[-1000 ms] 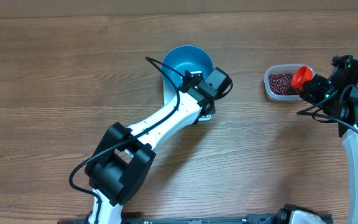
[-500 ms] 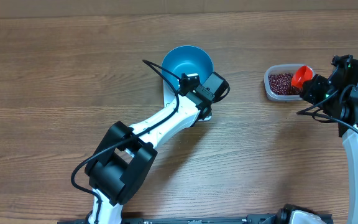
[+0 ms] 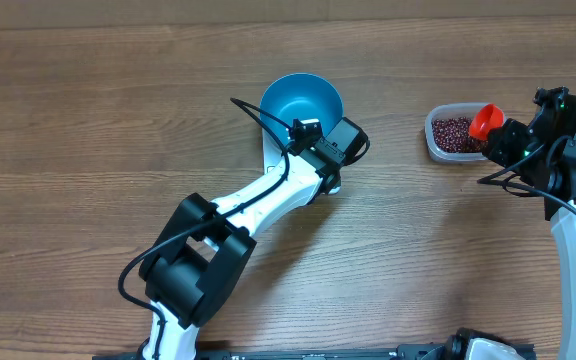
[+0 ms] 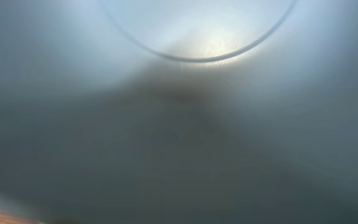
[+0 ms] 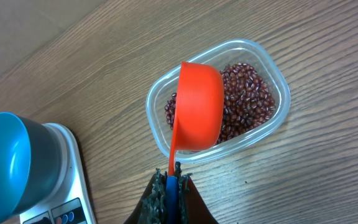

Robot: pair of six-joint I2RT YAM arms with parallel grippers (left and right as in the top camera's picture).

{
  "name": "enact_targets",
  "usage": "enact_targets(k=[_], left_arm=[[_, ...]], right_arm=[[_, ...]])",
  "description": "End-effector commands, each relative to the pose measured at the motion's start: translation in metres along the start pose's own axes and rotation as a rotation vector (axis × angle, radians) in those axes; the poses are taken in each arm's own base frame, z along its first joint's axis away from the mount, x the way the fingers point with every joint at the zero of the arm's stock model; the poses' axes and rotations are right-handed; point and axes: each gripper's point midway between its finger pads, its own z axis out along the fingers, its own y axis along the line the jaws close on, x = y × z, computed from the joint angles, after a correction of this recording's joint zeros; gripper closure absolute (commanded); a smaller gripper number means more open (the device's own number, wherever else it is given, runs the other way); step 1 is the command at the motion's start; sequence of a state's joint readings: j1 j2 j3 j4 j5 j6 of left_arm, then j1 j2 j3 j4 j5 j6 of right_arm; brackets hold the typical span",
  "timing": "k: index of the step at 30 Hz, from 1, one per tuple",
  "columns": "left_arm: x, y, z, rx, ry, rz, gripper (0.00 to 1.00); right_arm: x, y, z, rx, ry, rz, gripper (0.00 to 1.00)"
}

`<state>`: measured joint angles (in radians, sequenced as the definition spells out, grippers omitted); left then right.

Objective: Scoop item into bowl and weigh 150g on scale

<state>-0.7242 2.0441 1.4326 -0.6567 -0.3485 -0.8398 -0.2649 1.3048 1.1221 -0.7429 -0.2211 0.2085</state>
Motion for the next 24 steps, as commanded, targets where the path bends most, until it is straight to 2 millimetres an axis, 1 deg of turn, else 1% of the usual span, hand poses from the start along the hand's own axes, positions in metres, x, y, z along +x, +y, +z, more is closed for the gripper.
enact_targets(k=[1,19,24], left_arm=[[0.0050,0.0074,0.0117,-0.036,0.008,-0.016,0.96],[0.0077,0.0029,0.0136,-0.015,0.023,-0.018,0.95],[0.0101,0.0018,0.0179,-0.014,0.030,-0.017,0.96]], right_arm=[[-0.0102,0.0043,-0.0044,-0.007,-0.029,-0.014,0.96],[-0.0101,0.0043,-0.0044,-0.007,-0.029,-0.014,0.96],[-0.0100,0.0043,-0.0044,-0.007,-0.028,-0.013,0.96]])
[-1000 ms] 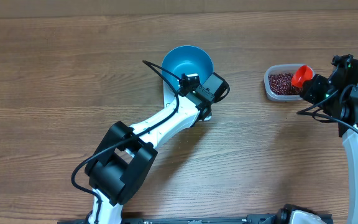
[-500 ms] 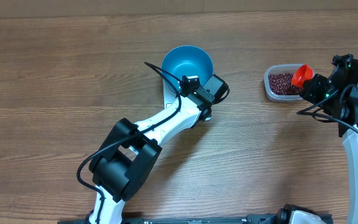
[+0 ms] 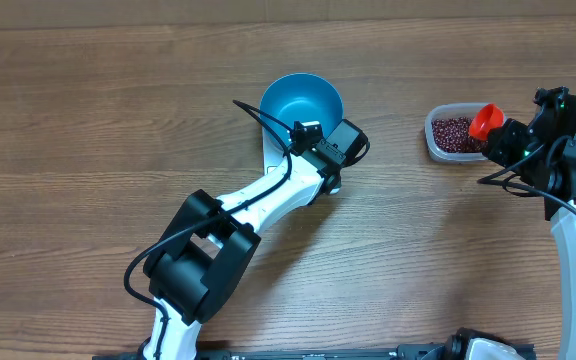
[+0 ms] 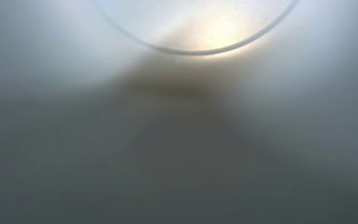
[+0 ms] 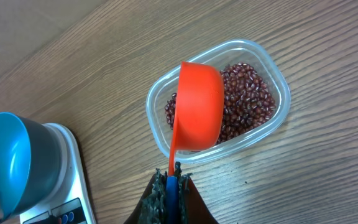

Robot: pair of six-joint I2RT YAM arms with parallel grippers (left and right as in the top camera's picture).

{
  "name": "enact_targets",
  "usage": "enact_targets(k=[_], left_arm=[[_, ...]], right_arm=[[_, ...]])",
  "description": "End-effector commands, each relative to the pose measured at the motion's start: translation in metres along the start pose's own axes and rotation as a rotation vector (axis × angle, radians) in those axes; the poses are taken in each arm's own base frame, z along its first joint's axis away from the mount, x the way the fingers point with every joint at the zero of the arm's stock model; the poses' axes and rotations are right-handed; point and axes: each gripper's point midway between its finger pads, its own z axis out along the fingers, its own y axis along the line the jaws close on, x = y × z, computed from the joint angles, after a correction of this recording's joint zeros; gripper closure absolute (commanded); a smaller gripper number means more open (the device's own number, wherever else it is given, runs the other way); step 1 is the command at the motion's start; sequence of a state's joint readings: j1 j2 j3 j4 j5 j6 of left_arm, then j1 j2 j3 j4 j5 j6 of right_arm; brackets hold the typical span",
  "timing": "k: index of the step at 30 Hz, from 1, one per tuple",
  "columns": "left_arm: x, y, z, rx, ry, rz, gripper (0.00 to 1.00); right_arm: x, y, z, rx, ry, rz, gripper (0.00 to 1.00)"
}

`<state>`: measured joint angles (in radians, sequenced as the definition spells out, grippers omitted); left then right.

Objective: Scoop item into bowl and weigh 150g on scale

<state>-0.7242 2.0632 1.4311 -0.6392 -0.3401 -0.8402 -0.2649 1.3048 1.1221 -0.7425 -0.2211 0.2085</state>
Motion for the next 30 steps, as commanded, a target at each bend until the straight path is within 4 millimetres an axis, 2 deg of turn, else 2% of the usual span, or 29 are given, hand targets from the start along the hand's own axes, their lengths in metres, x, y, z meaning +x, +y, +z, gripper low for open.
enact_targets(k=[1,16,22,30], left_arm=[[0.007,0.003,0.011,-0.014,0.025,-0.018,0.96],[0.009,0.003,0.012,-0.011,0.032,-0.017,0.96],[0.015,0.004,0.023,-0.026,0.045,-0.014,0.96],[0.015,0.004,0.024,-0.028,0.046,-0.025,0.95]], right_arm=[[-0.010,0.004,-0.004,-0.006,-0.028,-0.013,0.96],[-0.009,0.004,-0.004,-0.006,-0.026,-0.012,0.96],[-0.009,0.004,-0.004,-0.005,-0.024,-0.012,0.96],[-0.008,0.004,-0.004,-0.005,-0.022,-0.012,0.97]])
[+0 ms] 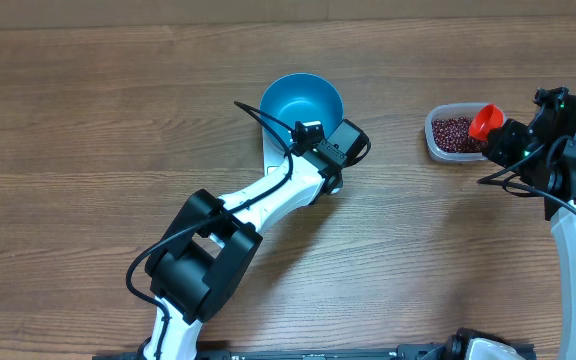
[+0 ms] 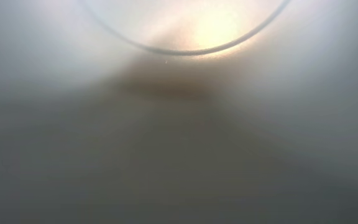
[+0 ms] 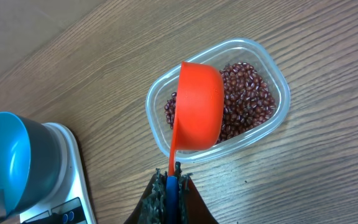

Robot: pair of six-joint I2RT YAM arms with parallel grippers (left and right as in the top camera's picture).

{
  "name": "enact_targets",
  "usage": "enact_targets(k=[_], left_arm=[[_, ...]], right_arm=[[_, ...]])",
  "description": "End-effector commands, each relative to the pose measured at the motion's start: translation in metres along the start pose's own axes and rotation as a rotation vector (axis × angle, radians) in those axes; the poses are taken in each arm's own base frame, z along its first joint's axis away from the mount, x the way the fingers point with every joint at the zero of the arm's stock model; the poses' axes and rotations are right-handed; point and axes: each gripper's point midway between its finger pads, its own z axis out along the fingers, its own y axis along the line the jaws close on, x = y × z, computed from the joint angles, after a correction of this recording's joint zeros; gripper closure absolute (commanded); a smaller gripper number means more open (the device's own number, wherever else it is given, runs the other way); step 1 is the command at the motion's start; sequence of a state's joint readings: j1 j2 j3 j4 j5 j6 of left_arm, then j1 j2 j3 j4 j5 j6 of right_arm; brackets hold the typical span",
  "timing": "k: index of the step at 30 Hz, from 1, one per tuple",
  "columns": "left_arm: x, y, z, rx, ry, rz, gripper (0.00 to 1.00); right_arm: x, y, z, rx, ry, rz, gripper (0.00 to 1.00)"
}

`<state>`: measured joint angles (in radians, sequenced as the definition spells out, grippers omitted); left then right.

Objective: Scoop item into bowl and weigh 150g on scale

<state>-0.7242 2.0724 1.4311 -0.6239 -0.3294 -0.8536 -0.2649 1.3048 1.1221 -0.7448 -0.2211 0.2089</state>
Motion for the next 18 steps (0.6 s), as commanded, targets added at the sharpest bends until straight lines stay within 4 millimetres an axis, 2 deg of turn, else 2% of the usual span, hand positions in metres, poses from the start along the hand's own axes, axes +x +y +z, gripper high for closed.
enact_targets(k=[1,4,8,12,18], left_arm=[[0.014,0.008,0.020,-0.039,0.042,-0.010,0.96],[0.012,0.005,0.016,-0.025,0.041,-0.014,0.96],[-0.003,-0.001,-0.005,0.006,0.019,0.001,0.96],[-0.019,-0.008,-0.040,0.047,-0.022,0.091,0.96],[-0.032,0.004,-0.090,0.074,-0.054,0.105,0.96]], right_arm=[[-0.009,0.004,-0.004,-0.005,-0.023,-0.012,0.96],[-0.008,0.004,-0.004,-0.004,-0.022,-0.012,0.96],[-0.008,0.004,-0.004,-0.005,-0.022,-0.012,0.96],[-0.009,0.004,-0.004,-0.005,-0.024,-0.013,0.96],[-0.009,0.004,-0.004,-0.005,-0.023,-0.013,0.96]])
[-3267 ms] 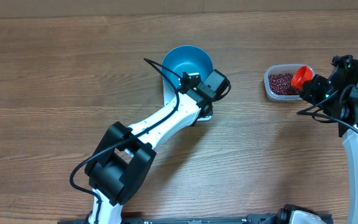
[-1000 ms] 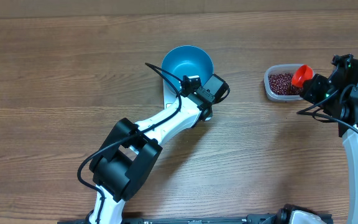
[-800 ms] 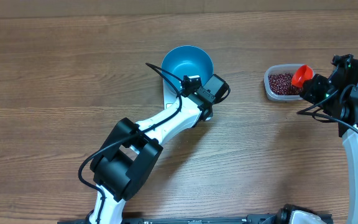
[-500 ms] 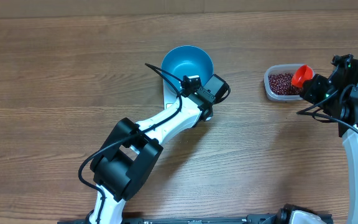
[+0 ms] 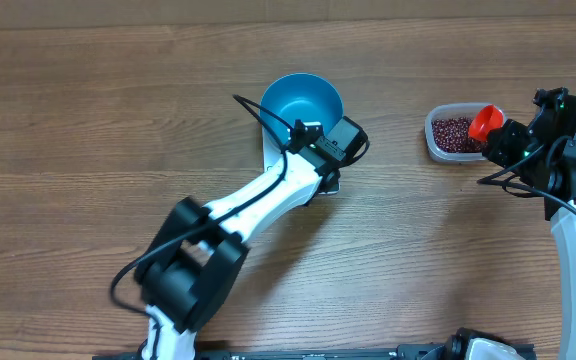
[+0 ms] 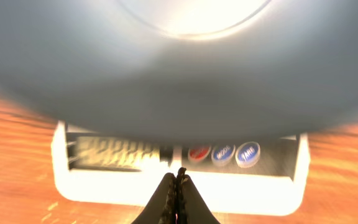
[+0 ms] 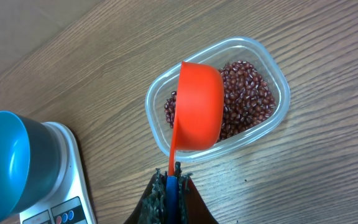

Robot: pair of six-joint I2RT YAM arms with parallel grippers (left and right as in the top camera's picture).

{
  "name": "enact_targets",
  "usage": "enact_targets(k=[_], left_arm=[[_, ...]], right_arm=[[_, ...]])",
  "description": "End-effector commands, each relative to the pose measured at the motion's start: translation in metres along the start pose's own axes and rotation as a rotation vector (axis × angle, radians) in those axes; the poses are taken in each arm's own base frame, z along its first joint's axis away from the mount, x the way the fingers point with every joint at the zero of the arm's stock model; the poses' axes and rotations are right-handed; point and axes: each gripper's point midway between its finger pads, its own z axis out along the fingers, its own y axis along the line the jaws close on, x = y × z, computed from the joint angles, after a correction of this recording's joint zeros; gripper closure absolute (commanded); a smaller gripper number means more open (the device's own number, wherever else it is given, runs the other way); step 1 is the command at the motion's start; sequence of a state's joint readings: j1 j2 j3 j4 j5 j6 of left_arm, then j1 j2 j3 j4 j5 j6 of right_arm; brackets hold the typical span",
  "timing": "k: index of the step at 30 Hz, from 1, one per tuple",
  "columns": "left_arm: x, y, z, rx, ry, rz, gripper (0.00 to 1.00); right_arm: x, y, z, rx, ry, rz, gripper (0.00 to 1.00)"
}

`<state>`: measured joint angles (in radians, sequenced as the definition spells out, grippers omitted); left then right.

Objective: Scoop item into bowl and weigh 150g on scale

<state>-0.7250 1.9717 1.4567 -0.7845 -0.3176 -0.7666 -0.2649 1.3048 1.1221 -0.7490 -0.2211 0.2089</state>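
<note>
The blue bowl (image 5: 301,105) stands on the white scale (image 6: 272,186). In the left wrist view the bowl's grey-blue underside (image 6: 179,62) fills the top, with the scale's display and three round buttons (image 6: 222,154) below it. My left gripper (image 6: 178,176) is shut and empty, its tips just in front of the scale's face. My right gripper (image 7: 173,171) is shut on the blue handle of an orange scoop (image 7: 197,106), which hangs tilted over the clear container of red beans (image 7: 247,93). In the overhead view the scoop (image 5: 484,121) sits at the container's right end.
Bare wooden tabletop (image 5: 88,150) lies all around. The left arm (image 5: 258,200) stretches from the front edge up to the scale. The right arm's body (image 5: 568,150) stands at the far right beside the bean container (image 5: 448,133).
My left gripper has drawn back from the bowl: its view was filled by the bowl's blurred wall, and now shows the scale's face and buttons. The right gripper and scoop have not moved.
At all three earlier moments my left wrist was pressed close to the bowl, its view only blurred grey-blue, while my right gripper held the orange scoop still over the beans. Now the left gripper sits back in front of the scale, shut.
</note>
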Motion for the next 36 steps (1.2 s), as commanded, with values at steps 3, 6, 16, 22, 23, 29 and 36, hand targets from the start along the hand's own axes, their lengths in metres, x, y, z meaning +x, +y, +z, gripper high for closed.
enact_targets(k=[3,6,16,22,23,29,36], left_arm=[[-0.034,-0.002,-0.071,0.103,-0.125,0.127,0.96],[-0.029,0.008,-0.083,0.088,-0.113,0.267,0.96],[0.009,0.041,-0.088,0.049,0.081,0.379,0.96],[0.005,0.033,-0.105,0.240,0.100,0.453,0.96],[0.002,0.036,-0.108,0.248,0.090,0.460,0.96],[-0.019,0.066,-0.119,0.223,0.041,0.417,0.96],[-0.017,0.068,-0.121,0.270,0.063,0.425,0.00]], right_arm=[[-0.010,0.004,-0.004,-0.007,-0.028,-0.014,0.96],[-0.011,0.005,-0.004,-0.008,-0.032,-0.015,0.96],[-0.011,0.004,-0.004,-0.007,-0.031,-0.014,0.96],[-0.010,0.004,-0.004,-0.005,-0.027,-0.014,0.96],[-0.010,0.004,-0.004,-0.006,-0.027,-0.014,0.96],[-0.010,0.004,-0.004,-0.006,-0.027,-0.014,0.96],[-0.010,0.004,-0.004,-0.006,-0.027,-0.014,0.96]])
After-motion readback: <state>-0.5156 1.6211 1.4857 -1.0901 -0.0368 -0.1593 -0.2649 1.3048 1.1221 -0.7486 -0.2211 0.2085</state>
